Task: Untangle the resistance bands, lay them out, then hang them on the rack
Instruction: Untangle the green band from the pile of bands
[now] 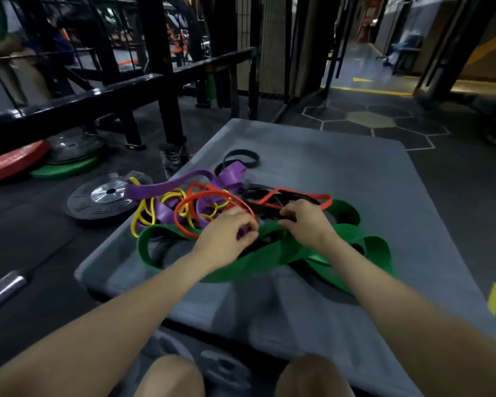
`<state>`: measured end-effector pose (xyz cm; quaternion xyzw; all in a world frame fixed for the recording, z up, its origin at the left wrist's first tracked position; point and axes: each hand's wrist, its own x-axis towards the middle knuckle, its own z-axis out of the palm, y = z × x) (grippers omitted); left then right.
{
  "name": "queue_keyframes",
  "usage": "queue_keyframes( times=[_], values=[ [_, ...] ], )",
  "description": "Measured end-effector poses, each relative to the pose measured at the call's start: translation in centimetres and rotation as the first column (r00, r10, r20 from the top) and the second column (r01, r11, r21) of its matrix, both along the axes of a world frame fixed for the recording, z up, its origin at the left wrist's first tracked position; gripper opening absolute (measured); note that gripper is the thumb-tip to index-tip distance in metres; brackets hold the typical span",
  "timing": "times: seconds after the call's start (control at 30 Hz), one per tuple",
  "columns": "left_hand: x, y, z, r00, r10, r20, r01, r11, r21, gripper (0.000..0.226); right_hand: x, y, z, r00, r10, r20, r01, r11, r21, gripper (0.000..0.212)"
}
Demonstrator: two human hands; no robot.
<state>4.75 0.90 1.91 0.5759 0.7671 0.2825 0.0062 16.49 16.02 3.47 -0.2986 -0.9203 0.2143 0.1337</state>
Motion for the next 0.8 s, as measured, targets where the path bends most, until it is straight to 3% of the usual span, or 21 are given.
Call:
queue_keyframes(
  times=[0.1, 0.23, 0.37, 0.43, 0.67, 0.8],
  values=[
    [0.9, 0.3, -0.5, 0.989, 0.070, -0.133, -0.093, 0.980, -0.177, 0.035, 2.0, -0.2, -1.0, 0.998, -0.016, 0.058, 0.015, 1.000, 0.026, 0.041],
    [1.3, 0.7, -0.2, 0.974, 0.058, -0.220, -0.109, 0.968, -0.227, 0.043, 2.8, 0.0, -1.7, 0.969, 0.080, 0.234, -0.105, 0.990, 0.097, 0.070],
    [0.9, 0.9, -0.1, 0.969, 0.042, -0.243, -0.114, 0.951, -0.287, 0.054, 3.0, 0.4, -2.0, 0.926, 0.016, 0.376, -0.102, 0.972, 0.210, 0.089],
    [0.5, 1.1, -0.3, 0.969, 0.041, -0.242, -0.115, 0.947, -0.300, 0.057, 3.1, 0.3, -2.1, 0.914, -0.013, 0.406, -0.095, 0.965, 0.246, 0.085],
    [0.4, 1.2, 0.9, 0.969, -0.013, -0.247, -0.079, 0.930, -0.358, 0.077, 4.3, -1.0, -1.3, 0.919, -0.074, 0.388, -0.141, 0.856, 0.497, 0.037],
    [1.4, 1.1, 2.0, 0.959, -0.061, -0.277, -0.065, 0.903, -0.424, 0.091, 6.9, -1.4, 0.4, 0.934, -0.130, 0.332, -0.067, 0.850, 0.523, 0.026]
  ],
)
